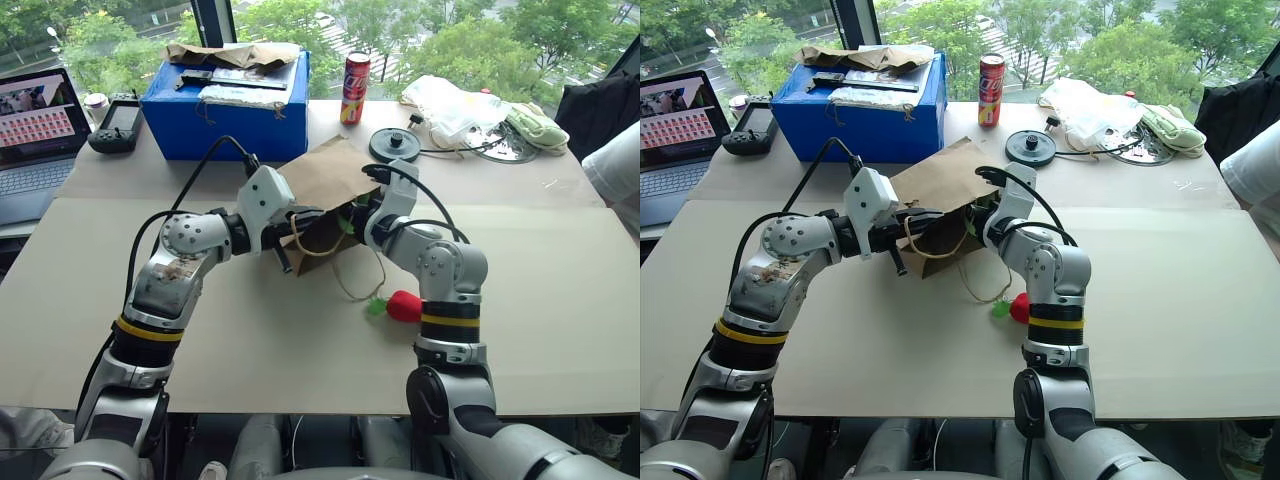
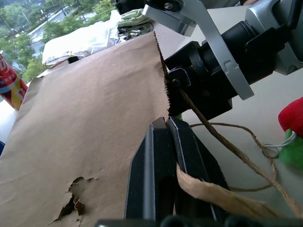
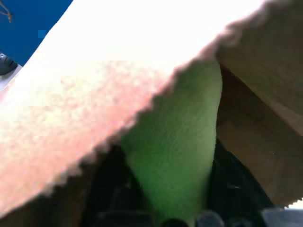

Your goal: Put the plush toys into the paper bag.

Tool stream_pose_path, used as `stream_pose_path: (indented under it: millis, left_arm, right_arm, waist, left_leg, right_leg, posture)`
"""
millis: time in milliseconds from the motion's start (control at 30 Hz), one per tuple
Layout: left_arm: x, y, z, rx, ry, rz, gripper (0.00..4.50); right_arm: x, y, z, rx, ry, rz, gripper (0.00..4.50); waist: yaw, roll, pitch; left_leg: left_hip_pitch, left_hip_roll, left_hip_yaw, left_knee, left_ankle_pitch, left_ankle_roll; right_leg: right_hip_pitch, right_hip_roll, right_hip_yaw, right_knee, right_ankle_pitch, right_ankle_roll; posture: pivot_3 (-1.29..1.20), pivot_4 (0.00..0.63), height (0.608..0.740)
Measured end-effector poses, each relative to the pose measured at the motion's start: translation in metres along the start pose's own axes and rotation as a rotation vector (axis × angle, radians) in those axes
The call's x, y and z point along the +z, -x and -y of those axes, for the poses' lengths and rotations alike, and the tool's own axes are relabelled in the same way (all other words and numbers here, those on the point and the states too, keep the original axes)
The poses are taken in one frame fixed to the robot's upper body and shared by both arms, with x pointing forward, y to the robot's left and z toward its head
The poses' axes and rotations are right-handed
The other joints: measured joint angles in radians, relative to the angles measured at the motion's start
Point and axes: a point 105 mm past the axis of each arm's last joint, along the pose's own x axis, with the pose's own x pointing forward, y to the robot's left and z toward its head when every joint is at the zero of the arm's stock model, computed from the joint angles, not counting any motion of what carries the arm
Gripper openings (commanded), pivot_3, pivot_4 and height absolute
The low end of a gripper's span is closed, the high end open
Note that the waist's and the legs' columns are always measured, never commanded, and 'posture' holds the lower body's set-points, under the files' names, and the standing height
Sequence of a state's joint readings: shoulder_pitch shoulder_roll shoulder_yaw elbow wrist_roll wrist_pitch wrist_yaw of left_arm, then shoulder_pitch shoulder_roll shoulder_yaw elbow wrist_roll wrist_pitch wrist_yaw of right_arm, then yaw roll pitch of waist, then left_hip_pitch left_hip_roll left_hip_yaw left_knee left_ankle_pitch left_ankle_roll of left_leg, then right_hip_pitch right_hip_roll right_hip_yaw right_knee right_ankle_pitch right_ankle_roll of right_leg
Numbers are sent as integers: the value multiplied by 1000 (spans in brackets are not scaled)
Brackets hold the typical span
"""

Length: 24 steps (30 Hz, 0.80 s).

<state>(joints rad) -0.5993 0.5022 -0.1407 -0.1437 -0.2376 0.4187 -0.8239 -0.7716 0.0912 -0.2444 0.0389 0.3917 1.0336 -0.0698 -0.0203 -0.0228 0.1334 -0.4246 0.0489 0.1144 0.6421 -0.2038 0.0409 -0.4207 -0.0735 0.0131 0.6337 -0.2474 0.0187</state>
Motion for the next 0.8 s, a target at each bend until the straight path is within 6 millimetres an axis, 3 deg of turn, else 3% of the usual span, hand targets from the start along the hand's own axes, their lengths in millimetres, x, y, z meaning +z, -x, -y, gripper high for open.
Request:
stream_pose_path:
  millis: [133, 167, 367, 800]
  left_arm:
    - [-2, 0, -2, 17, 2, -9, 0]
    - [-3, 0, -3, 18, 3, -10, 0]
    - [-11, 1, -8, 52, -3, -47, 0]
    - [-15, 2, -10, 60, -6, -63, 0]
  right_arm:
    - [-1, 2, -9, 41, 12, -15, 4253]
    - [-1, 2, -10, 45, 14, -19, 4409]
    - [-8, 19, -21, 149, 66, -58, 4409]
    - [-2, 72, 8, 197, 269, -105, 4409]
  waist:
    - [-1, 0, 0]
    - [-1, 0, 0]
    - [2, 0, 0]
    - [4, 0, 0]
  left_leg:
    - [0, 0, 0, 0, 0, 0]
    - [0, 0, 0, 0, 0, 0]
    - [0, 0, 0, 0, 0, 0]
    - [0, 0, 0, 0, 0, 0]
  right_leg:
    - [0, 0, 0, 0, 0, 0]
    - [0, 0, 0, 0, 0, 0]
    - [0, 0, 0, 0, 0, 0]
    - [0, 0, 0, -2, 0, 0]
  posture:
    - [0, 150, 739]
    - [0, 150, 739]
    - [0, 150, 739]
    - [0, 150, 739]
